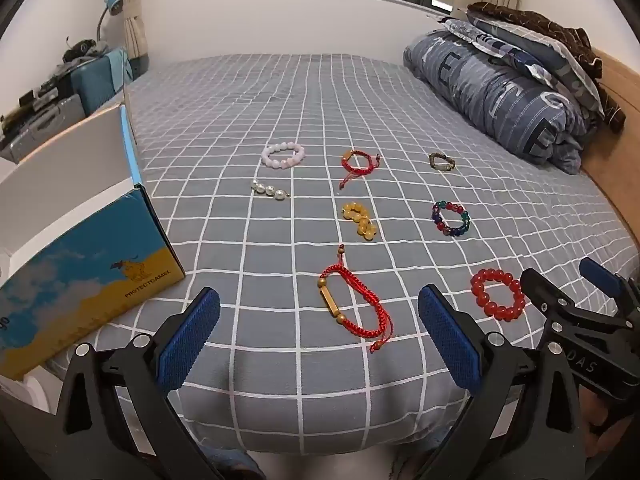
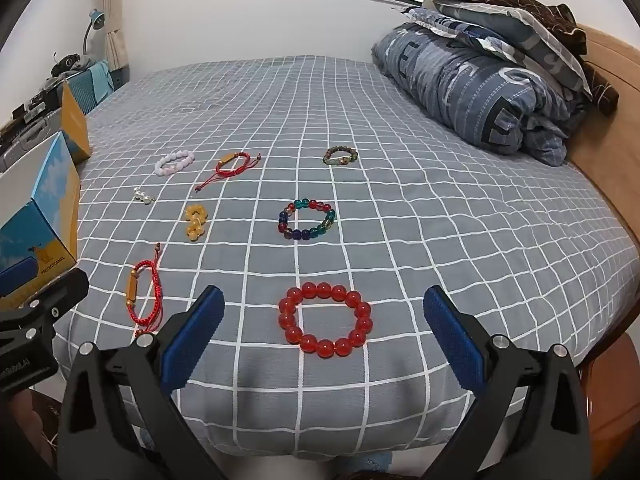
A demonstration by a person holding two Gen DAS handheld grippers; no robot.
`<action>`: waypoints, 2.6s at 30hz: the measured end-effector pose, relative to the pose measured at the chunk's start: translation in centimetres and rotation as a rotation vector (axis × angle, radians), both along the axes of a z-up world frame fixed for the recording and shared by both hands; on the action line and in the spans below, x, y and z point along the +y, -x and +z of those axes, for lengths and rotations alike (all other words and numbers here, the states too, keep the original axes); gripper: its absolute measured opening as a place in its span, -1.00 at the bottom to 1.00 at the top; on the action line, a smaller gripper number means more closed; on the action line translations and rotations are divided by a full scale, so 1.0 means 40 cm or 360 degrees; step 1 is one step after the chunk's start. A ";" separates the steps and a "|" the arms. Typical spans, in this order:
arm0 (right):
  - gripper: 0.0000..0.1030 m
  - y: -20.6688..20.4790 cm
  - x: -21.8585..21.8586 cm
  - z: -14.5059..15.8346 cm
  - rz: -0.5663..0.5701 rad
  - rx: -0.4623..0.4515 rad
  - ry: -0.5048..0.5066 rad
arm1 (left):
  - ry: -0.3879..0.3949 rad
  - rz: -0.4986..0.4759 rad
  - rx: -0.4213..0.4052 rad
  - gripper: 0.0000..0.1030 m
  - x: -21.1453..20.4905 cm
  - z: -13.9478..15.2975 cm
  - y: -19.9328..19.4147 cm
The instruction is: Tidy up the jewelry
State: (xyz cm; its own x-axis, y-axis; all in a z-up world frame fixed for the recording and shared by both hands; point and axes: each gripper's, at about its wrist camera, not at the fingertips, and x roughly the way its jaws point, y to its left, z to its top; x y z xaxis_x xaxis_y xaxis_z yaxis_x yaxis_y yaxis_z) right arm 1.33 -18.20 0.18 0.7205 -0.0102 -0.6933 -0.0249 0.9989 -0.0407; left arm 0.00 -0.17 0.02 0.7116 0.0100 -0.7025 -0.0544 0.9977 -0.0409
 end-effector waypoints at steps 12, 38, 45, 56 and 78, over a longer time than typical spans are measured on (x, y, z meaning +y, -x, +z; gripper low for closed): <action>0.86 -0.002 -0.001 -0.001 0.0004 -0.0005 0.0002 | -0.0004 -0.0012 -0.0023 0.89 -0.011 0.000 0.007; 0.86 0.000 0.012 -0.007 0.0005 0.0000 -0.0008 | -0.0037 -0.0028 0.0007 0.89 -0.027 -0.006 0.003; 0.86 0.000 0.012 -0.007 0.0006 0.0000 -0.0008 | -0.0039 -0.0026 -0.0002 0.89 -0.026 -0.005 0.005; 0.86 -0.001 0.013 -0.010 0.0006 0.0001 -0.0010 | -0.0046 -0.0027 0.0004 0.89 -0.027 -0.008 0.006; 0.86 0.001 0.014 -0.011 0.0007 0.0002 -0.0013 | -0.0078 -0.0020 0.0009 0.89 -0.029 -0.009 0.007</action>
State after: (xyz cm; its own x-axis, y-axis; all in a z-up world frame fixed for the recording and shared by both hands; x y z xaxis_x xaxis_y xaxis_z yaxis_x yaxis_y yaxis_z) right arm 1.30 -17.64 -0.24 0.7197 -0.0014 -0.6943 -0.0295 0.9990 -0.0326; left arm -0.28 -1.32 -0.33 0.7079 0.0357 -0.7054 -0.0421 0.9991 0.0083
